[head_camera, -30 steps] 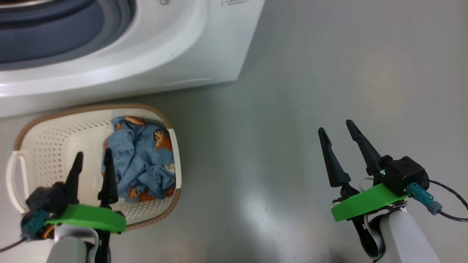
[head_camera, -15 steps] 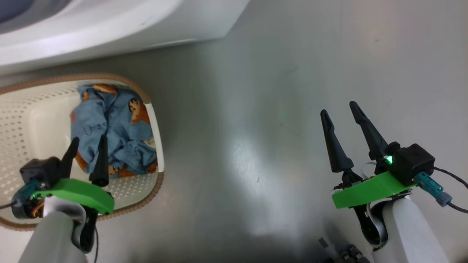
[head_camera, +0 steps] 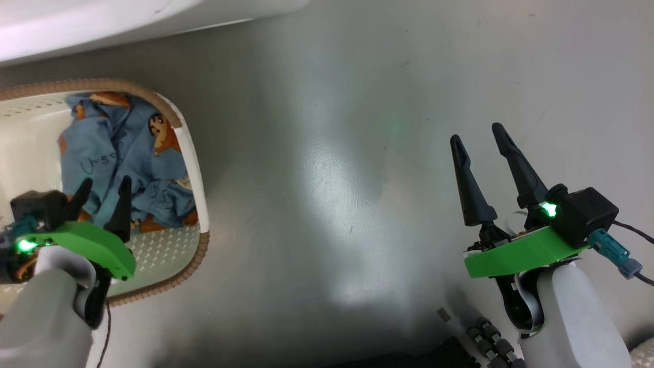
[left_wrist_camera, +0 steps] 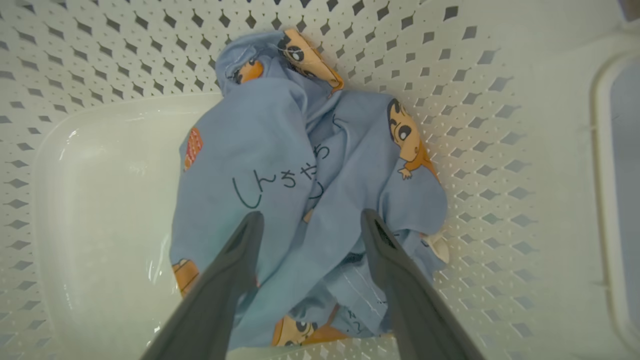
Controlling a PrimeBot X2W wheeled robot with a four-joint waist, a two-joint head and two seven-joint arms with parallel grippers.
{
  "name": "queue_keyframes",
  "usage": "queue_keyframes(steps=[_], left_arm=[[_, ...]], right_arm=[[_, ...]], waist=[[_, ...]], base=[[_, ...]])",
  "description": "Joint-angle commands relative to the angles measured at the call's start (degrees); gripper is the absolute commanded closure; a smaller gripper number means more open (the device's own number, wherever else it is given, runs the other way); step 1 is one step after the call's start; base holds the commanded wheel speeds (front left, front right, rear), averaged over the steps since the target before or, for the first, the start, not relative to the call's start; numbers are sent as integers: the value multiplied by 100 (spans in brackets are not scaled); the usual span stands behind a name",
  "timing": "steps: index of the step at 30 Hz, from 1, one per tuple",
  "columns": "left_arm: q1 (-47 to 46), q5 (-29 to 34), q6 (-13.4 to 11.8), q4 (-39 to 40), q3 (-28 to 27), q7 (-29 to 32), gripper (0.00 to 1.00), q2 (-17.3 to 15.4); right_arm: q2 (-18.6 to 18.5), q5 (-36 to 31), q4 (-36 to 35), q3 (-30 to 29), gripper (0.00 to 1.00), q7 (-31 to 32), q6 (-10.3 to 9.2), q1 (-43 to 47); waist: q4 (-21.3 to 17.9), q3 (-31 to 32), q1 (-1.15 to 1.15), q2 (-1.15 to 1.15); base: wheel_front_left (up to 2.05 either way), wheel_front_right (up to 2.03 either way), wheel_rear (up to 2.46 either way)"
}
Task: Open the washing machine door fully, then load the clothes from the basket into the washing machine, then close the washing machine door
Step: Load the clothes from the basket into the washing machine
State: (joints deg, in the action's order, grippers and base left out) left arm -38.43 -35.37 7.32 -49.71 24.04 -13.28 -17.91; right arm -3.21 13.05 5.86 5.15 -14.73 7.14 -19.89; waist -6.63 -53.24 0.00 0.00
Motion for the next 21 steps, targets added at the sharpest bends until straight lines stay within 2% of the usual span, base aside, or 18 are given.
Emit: queue_keyframes(steps=[1, 10, 21], left_arm=[[11, -93, 16, -108, 43, 14, 0, -305], [-486, -384, 16, -521, 781, 89, 0, -560], [-954, -590, 16, -941, 1418, 392, 0, -716]], right_arm=[[34, 33, -122, 169, 0, -27, 35, 160], [34, 92, -158, 188, 0, -27, 35, 165], [34, 125, -214, 222, 0, -27, 35, 194]], waist=[[-37, -70, 0, 0], [-127, -177, 0, 0], [-249, -282, 0, 0]], base=[[0, 0, 0], [0, 0, 0], [0, 0, 0]])
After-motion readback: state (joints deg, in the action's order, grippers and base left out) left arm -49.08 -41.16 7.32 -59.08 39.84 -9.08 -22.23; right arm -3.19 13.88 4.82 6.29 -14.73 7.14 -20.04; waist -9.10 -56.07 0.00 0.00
